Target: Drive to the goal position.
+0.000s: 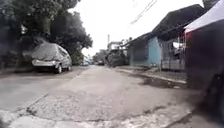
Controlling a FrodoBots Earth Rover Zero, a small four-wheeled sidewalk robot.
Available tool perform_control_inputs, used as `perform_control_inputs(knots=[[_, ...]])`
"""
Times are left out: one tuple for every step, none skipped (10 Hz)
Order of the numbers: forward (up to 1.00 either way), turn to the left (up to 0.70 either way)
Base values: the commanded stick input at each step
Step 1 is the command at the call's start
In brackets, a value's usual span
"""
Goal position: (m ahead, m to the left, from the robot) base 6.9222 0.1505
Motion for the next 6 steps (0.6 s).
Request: perform_control_inputs(knots=[[1.0,0.0],[1.0,0.0],[1.0,0.0],[1.0,0.0],[1.0,0.0],[1.0,-0.27]])
